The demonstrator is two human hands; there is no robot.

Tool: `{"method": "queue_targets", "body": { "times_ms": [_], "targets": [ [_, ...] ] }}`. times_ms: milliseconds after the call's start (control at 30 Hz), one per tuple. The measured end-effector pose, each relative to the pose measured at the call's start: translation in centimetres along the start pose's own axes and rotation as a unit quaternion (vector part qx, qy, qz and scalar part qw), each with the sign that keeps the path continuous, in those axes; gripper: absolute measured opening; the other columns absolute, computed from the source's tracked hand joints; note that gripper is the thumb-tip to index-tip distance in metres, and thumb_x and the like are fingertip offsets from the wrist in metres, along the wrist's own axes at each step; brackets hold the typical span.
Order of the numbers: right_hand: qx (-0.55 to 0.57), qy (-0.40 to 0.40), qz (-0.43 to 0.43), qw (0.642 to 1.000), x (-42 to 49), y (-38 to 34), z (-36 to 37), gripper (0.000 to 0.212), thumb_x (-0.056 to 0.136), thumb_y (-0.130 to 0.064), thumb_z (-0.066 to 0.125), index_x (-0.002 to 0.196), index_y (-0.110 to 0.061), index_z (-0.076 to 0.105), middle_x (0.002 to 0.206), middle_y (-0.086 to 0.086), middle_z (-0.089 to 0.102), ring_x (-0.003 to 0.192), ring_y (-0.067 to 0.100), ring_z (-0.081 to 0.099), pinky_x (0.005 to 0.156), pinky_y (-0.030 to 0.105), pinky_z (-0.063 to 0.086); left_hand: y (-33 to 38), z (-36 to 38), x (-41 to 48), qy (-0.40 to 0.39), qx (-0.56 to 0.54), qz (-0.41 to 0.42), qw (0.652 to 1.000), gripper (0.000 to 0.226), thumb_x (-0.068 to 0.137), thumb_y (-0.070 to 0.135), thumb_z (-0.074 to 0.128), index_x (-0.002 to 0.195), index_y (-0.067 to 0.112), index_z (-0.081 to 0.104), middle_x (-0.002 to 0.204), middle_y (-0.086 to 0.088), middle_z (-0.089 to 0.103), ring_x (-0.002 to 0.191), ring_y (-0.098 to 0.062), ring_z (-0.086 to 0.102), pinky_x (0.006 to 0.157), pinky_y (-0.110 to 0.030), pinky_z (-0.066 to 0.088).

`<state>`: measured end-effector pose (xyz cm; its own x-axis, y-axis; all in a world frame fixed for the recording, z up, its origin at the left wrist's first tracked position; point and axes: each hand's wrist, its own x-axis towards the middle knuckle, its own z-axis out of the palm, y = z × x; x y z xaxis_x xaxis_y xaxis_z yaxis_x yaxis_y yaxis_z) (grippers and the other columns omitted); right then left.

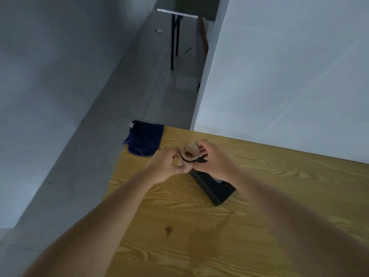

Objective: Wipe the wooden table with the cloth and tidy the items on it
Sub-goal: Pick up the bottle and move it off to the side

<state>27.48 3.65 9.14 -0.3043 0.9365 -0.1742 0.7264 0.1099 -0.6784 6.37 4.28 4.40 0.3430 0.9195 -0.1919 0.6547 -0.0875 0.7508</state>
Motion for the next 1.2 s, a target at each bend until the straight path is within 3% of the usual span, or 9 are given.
{"method": "queue_targets", "body": {
  "times_ms": [133, 300, 533, 667, 800, 1067, 1200],
  "targets": [
    [-0.001, 0.035, 0.013, 0.999, -3.0, 2.9, -5.4, 0.060, 0.075, -0.047, 0.085, 0.124, -0.022, 0.063, 0.111, -0.013, 0.070, 0.101, 0.003, 0.066, 0.090, 0.038, 0.059, 6.4, 2.2, 2.1, -0.021, 0.012, 0.053, 0.998, 0.070, 0.072, 0.069, 0.076, 0.127, 0.027, 0.072, 0.124, 0.012, 0.074, 0.112, -0.006, 0.065, 0.101, -0.037, 0.054],
    [0.010, 0.087, 0.055, 0.995, -8.3, 9.1, -11.9, 0.053, 0.079, -0.035, 0.090, 0.123, -0.020, 0.064, 0.108, -0.011, 0.070, 0.100, 0.001, 0.065, 0.088, 0.029, 0.056, 12.8, 8.5, 6.4, -0.051, 0.020, 0.093, 0.994, 0.046, 0.079, 0.046, 0.088, 0.120, 0.028, 0.075, 0.114, 0.017, 0.075, 0.107, -0.003, 0.067, 0.101, -0.038, 0.056],
    [0.005, 0.128, 0.124, 0.984, -14.2, 18.5, -16.3, 0.048, 0.076, -0.029, 0.091, 0.117, -0.020, 0.068, 0.103, -0.012, 0.072, 0.097, 0.002, 0.067, 0.086, 0.031, 0.057, 19.2, 19.4, 10.6, -0.107, 0.021, 0.111, 0.988, 0.053, 0.081, 0.040, 0.089, 0.127, 0.022, 0.072, 0.127, 0.005, 0.075, 0.118, -0.014, 0.067, 0.104, -0.037, 0.053],
    [0.007, 0.127, 0.151, 0.980, -15.9, 23.2, -16.7, 0.051, 0.076, -0.027, 0.092, 0.120, -0.017, 0.067, 0.104, -0.012, 0.071, 0.097, 0.004, 0.068, 0.089, 0.034, 0.058, 20.6, 24.3, 12.0, -0.132, 0.012, 0.100, 0.986, 0.054, 0.080, 0.038, 0.090, 0.129, 0.022, 0.072, 0.127, 0.005, 0.074, 0.117, -0.012, 0.066, 0.099, -0.031, 0.050],
    [0.000, 0.119, 0.165, 0.979, -16.5, 27.1, -16.4, 0.052, 0.078, -0.027, 0.091, 0.122, -0.014, 0.066, 0.110, -0.005, 0.071, 0.099, 0.009, 0.068, 0.089, 0.033, 0.058, 20.8, 28.0, 13.3, -0.145, 0.007, 0.090, 0.985, 0.055, 0.079, 0.041, 0.090, 0.127, 0.023, 0.073, 0.122, 0.006, 0.076, 0.113, -0.014, 0.068, 0.100, -0.036, 0.054],
    [0.006, 0.099, 0.182, 0.978, -15.9, 31.7, -14.9, 0.058, 0.078, -0.029, 0.091, 0.128, -0.017, 0.064, 0.115, -0.007, 0.071, 0.105, 0.010, 0.067, 0.095, 0.037, 0.058, 20.1, 31.9, 15.1, -0.143, 0.003, 0.071, 0.987, 0.059, 0.076, 0.040, 0.092, 0.130, 0.022, 0.073, 0.121, 0.006, 0.077, 0.112, -0.011, 0.069, 0.100, -0.031, 0.053],
    [0.008, 0.097, 0.196, 0.976, -15.9, 32.4, -14.3, 0.060, 0.079, -0.027, 0.090, 0.131, -0.016, 0.063, 0.118, -0.004, 0.071, 0.107, 0.012, 0.067, 0.097, 0.039, 0.057, 19.6, 33.0, 15.2, -0.141, -0.002, 0.061, 0.988, 0.060, 0.078, 0.035, 0.092, 0.133, 0.022, 0.071, 0.122, 0.004, 0.077, 0.114, -0.013, 0.070, 0.103, -0.038, 0.055]
  ]
}}
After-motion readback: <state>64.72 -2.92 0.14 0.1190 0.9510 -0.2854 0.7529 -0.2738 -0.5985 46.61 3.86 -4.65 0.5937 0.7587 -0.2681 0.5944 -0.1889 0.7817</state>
